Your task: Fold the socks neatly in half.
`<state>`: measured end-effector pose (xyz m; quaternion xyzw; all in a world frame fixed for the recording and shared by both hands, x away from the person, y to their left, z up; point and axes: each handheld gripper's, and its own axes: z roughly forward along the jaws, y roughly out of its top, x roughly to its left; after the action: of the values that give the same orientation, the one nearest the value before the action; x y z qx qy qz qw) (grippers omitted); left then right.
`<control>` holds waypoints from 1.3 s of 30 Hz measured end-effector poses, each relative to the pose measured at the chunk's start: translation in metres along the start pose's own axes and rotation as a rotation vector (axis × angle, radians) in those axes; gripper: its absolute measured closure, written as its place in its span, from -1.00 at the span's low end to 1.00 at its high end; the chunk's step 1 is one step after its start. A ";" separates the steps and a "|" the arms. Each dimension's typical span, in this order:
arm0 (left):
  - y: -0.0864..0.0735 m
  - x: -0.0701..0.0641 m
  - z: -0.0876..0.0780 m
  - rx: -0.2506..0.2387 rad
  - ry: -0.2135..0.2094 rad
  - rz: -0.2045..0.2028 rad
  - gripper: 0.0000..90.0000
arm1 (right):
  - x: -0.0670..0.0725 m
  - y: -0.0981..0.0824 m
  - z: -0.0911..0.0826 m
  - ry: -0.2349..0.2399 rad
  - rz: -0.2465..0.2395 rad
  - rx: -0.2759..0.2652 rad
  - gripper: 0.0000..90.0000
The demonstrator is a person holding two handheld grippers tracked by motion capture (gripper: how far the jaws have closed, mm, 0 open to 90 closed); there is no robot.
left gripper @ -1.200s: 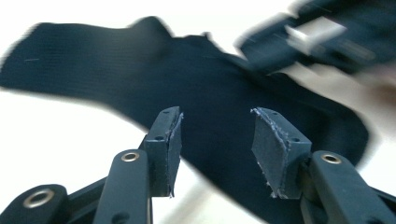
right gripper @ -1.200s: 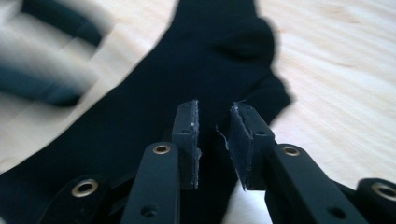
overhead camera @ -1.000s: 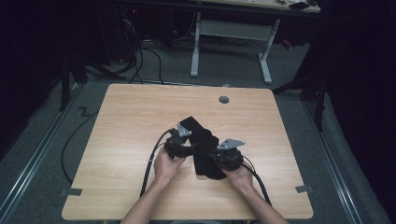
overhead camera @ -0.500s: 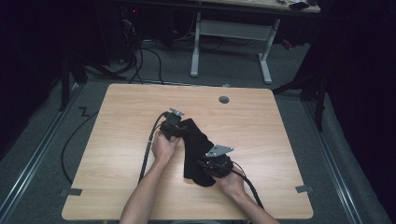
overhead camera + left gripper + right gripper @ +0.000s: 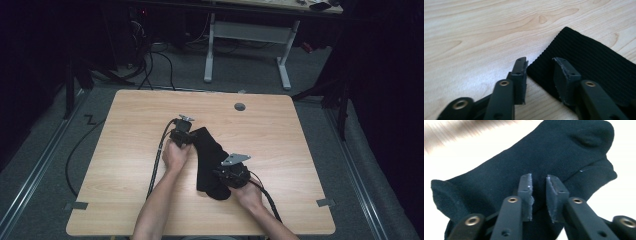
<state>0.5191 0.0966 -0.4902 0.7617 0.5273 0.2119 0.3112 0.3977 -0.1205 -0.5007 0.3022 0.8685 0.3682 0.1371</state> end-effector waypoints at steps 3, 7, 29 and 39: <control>0.001 -0.004 0.001 0.005 -0.012 0.030 0.57 | 0.002 0.001 0.001 0.004 -0.016 0.006 0.81; 0.001 -0.005 0.002 0.004 -0.029 0.038 0.79 | 0.003 0.001 0.001 0.008 -0.023 0.004 0.90; 0.020 0.004 -0.053 -0.219 -0.076 0.014 0.86 | 0.002 0.015 -0.031 -0.014 -0.026 -0.117 0.94; 0.029 0.001 -0.067 -0.258 -0.107 0.006 0.86 | -0.002 0.016 -0.042 0.014 -0.013 -0.139 0.94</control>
<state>0.4958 0.1066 -0.4219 0.7271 0.4762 0.2378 0.4336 0.3861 -0.1363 -0.4603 0.2839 0.8436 0.4290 0.1541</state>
